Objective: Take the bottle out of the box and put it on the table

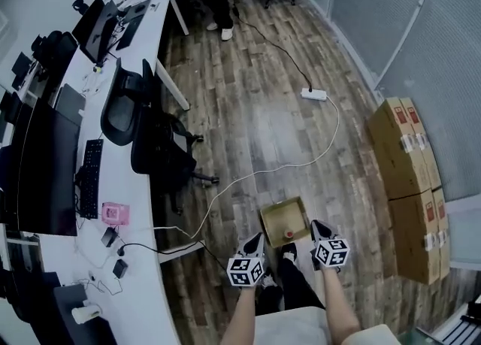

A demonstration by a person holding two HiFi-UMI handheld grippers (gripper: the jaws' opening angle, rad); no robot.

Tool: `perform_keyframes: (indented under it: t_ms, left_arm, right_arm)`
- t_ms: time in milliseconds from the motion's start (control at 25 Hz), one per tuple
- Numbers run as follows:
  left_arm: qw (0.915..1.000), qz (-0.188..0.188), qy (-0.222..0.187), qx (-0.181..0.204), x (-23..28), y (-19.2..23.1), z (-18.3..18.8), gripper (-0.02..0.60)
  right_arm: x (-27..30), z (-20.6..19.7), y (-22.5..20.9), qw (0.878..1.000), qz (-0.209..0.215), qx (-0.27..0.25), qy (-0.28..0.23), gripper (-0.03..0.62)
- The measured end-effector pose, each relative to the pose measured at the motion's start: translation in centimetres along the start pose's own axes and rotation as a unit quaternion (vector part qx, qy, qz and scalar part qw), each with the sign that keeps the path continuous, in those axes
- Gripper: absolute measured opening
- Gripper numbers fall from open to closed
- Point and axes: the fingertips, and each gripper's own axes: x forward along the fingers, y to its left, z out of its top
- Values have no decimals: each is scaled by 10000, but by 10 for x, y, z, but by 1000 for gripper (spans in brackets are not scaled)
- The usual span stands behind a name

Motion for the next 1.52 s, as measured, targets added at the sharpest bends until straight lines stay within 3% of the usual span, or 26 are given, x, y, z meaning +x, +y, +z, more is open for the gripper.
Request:
perform_keyframes:
  t_ms: [200,440,600,840,920,1000,1120,1520]
  left_arm:
    - [9998,185,76,1,44,13,-16,14]
    - [9988,389,214,-195,71,20,-46,14]
    - [9978,629,188,50,87,34,-68,14]
    - [9954,927,162,-173,86,82,-117,14]
    - [9946,1000,289,-49,79,96,-138,14]
    - [9940,1000,414,165,73,111,-159,14]
    - [9937,1007,474,129,66,136,-196,14]
    - [9952,649,622,395,105,172,-302,14]
  right_arm:
    - [30,-22,-29,9996,80,-73,254,41]
    - [42,-81,-54,9963,159,-124,839,40]
    - [65,-124,-66,9889,356,-609,1304,40]
    - [117,-181,-69,9741,691,-1275,1736,40]
    - [136,-199,-70,9684,710,-1519,1845,40]
    - [155,-220,-65,9630,703,-1744,1932,40]
    - [182,-251,-57,9544,704,-2050,2052,40]
    - [217,-358,-85,9481,153,-1885,2555,41]
